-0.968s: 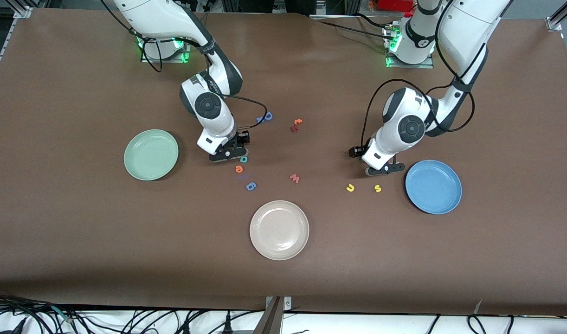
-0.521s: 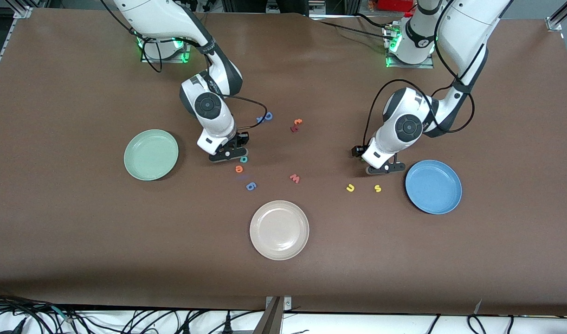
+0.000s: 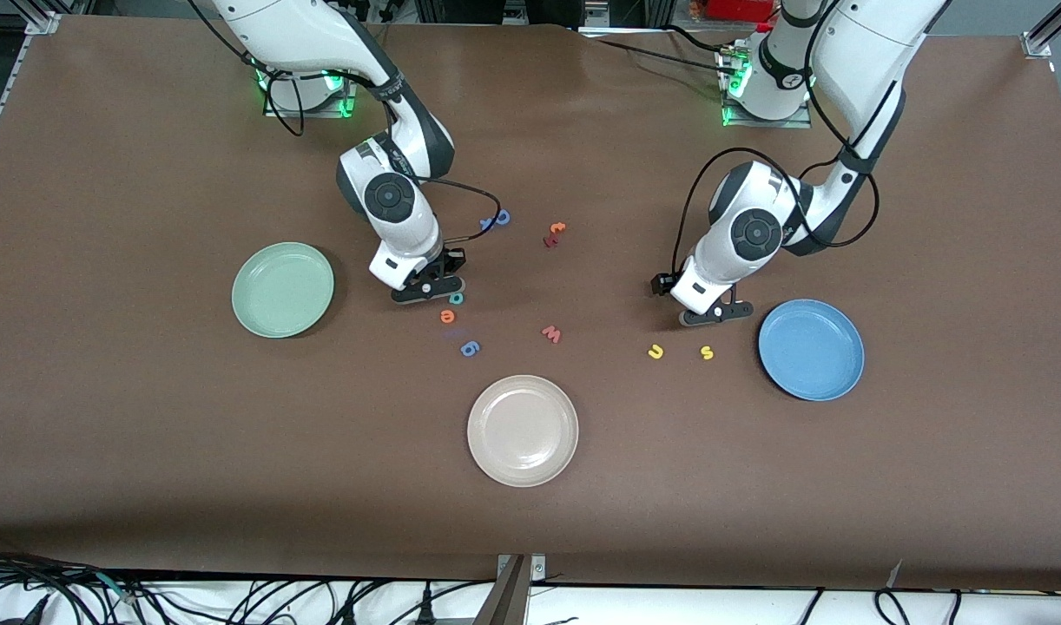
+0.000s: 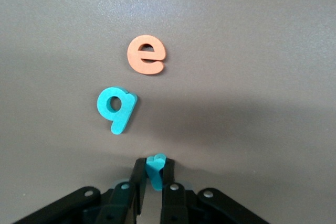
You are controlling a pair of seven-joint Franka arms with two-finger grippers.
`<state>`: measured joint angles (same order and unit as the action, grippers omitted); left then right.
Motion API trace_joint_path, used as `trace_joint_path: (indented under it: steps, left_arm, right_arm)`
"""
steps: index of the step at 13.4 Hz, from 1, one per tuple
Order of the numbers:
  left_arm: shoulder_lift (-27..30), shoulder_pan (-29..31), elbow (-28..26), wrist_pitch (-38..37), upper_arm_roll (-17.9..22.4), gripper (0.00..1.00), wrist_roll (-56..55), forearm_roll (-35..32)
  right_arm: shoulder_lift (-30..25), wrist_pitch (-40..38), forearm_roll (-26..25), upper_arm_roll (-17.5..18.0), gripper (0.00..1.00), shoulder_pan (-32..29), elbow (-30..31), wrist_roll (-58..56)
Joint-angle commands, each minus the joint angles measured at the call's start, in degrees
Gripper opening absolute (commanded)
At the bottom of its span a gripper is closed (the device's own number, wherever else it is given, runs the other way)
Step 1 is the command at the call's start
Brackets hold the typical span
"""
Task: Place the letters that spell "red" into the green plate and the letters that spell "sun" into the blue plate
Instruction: 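Grasp the r with the right gripper while the left gripper grasps the n, then drop the r onto the green plate while the left gripper drops the n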
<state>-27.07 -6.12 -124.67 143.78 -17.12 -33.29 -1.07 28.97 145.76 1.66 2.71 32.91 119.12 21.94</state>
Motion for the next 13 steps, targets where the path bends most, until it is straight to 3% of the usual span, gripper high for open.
trace_joint_path:
  steps: [1, 4, 8, 11, 13]
  left_arm:
    - [-0.5, -1.0, -0.1, 1.2, 0.8, 0.82, -1.4, -1.9]
    - [-0.6, -1.0, 0.0, 1.3, 1.6, 0.82, -1.0, -2.0]
    - [-0.8, -1.4, -0.1, 1.7, 1.8, 0.78, -1.0, -2.0]
    - [-0.8, -1.4, -0.1, 1.7, 1.8, 0.53, -1.0, -2.2]
    - [-0.8, -1.4, -0.1, 1.8, 1.8, 0.43, -1.1, -3.9]
  right_arm:
    - [0.4, 0.0, 0.4, -0.4, 0.02, 0.8, -1.1, -0.1]
    - [-2.9, -3.8, 0.4, -1.7, 0.02, 0.6, -1.4, -0.2]
    - [-7.9, -10.8, 0.4, -7.2, 0.03, 0.4, -1.4, -4.7]
    - [-10.7, -16.8, 0.4, -11.2, 0.03, 0.4, -0.9, -7.8]
    - [-11.3, -20.8, 0.4, -15.3, 0.03, 0.4, -1.1, -12.7]
